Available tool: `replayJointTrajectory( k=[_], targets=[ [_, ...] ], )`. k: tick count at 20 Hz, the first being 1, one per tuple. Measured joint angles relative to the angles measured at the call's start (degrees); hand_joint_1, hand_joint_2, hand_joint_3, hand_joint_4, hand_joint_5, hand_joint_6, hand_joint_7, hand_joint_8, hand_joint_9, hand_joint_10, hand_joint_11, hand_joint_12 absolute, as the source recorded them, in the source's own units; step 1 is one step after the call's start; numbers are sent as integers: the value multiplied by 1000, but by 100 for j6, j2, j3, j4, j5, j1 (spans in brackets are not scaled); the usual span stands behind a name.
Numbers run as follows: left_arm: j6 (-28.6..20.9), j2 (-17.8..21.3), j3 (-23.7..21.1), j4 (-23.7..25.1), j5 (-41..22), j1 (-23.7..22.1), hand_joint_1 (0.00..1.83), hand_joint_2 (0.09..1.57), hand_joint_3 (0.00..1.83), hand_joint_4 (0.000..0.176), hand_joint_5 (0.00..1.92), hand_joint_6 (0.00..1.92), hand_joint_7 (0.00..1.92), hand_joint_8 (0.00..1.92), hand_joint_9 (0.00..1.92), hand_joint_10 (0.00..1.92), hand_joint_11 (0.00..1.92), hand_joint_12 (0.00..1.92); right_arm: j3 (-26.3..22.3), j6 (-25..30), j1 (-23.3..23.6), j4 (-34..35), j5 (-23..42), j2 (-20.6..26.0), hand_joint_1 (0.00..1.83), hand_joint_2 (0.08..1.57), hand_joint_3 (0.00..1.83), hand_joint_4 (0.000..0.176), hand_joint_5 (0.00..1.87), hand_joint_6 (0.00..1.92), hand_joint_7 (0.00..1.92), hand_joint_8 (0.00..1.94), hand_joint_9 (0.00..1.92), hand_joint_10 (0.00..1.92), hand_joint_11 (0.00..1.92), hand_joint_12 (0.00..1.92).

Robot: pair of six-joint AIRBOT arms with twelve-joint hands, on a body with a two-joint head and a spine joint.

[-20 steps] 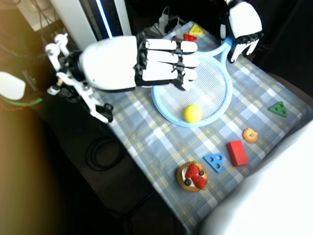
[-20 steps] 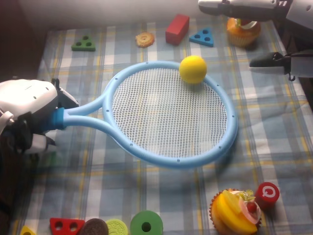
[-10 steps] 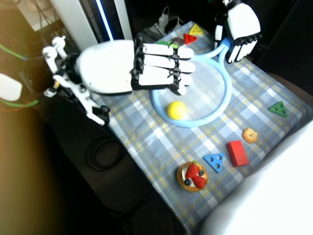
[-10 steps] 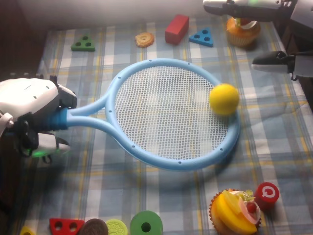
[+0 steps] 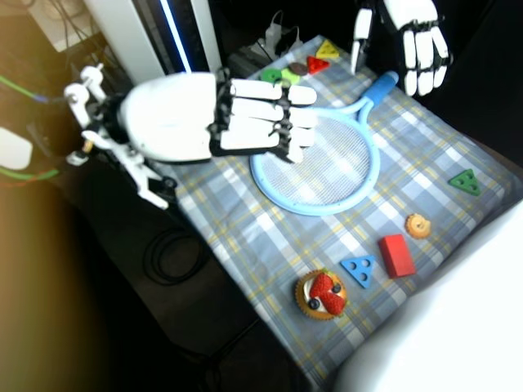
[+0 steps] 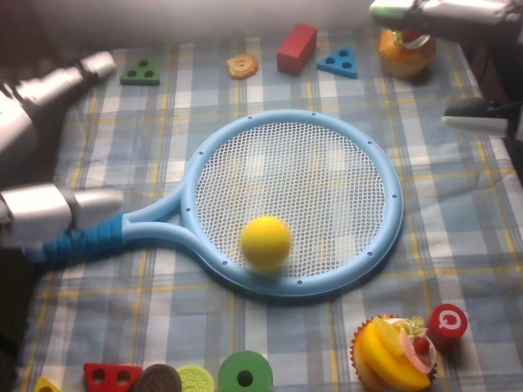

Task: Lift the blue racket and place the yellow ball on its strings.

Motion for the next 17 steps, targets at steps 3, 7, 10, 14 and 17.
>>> replayJointTrajectory(
  k=[3, 7, 10, 14, 17],
  targets=[
    [-1106, 273, -107, 442, -951, 291, 719, 1014, 0, 131, 0, 0, 36, 1, 53, 0, 0, 280, -170, -286, -531, 758, 787, 48, 909, 1256, 0, 60, 216, 11, 241, 1, 205, 4, 2, 456],
    [-3348, 435, 94, 841, -1956, 728, 859, 933, 0, 150, 0, 0, 24, 2, 0, 0, 0, 1, -334, -437, -1150, 1506, 1635, 96, 812, 1264, 0, 44, 232, 2, 268, 0, 307, 6, 187, 229],
    [-5346, 286, 616, 970, -2791, 1115, 799, 948, 1, 120, 0, 0, 99, 4, 64, 7, 90, 55, -503, -592, -1596, 2068, 2483, 155, 829, 1226, 0, 0, 293, 5, 428, 10, 501, 13, 369, 164],
    [-6684, -103, 981, 1008, -3215, 1322, 575, 1004, 24, 21, 75, 9, 211, 2, 173, 2, 2, 431, -697, -728, -1836, 2568, 3462, 28, 954, 1284, 8, 85, 50, 0, 207, 0, 274, 0, 140, 38],
    [-7014, -101, 1001, 1502, -3814, 1091, 120, 1393, 0, 147, 277, 522, 111, 1, 19, 0, 0, 18, -761, -833, -1370, 2081, 3622, 57, 1133, 1210, 0, 45, 144, 2, 4, 0, 10, 1, 44, 20]
  ],
)
